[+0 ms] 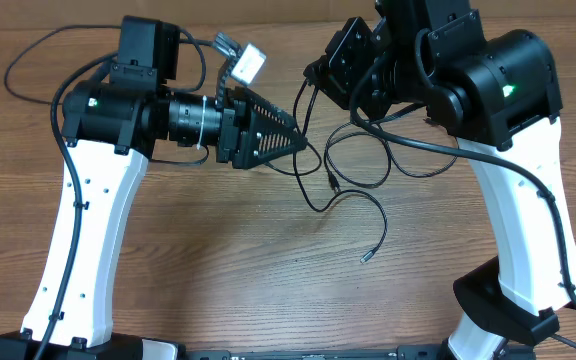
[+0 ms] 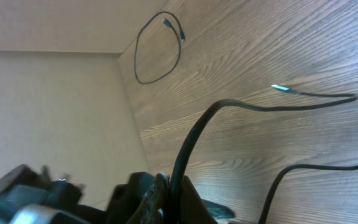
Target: Untangle cables
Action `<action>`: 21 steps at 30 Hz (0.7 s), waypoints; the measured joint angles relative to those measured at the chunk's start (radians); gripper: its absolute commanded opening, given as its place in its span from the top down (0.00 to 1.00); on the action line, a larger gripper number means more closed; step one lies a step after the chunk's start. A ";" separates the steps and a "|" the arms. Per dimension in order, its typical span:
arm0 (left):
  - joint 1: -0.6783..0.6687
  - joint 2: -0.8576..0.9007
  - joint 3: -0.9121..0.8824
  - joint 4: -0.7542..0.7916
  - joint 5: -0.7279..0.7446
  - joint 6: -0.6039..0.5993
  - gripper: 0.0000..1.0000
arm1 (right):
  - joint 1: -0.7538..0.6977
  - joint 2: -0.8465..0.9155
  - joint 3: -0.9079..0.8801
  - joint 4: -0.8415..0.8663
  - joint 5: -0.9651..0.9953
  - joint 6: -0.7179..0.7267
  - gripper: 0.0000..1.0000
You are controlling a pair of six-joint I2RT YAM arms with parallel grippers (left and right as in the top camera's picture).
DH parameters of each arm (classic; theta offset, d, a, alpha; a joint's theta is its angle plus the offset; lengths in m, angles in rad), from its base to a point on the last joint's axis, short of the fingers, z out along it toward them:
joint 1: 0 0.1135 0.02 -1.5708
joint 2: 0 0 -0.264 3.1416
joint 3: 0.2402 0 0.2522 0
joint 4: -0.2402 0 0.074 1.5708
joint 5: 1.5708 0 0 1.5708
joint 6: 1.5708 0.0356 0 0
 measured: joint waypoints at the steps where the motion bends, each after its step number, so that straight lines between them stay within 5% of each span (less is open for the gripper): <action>1: 0.000 -0.001 0.000 0.013 0.004 -0.004 0.35 | 0.000 0.000 0.000 0.001 0.000 0.000 0.96; 10: 0.000 -0.019 0.000 0.048 0.039 -0.008 0.39 | 0.013 0.000 0.000 0.006 -0.003 0.011 0.96; 21: -0.024 -0.020 0.000 0.051 0.047 -0.014 0.59 | 0.076 0.000 0.000 0.045 0.006 0.018 0.96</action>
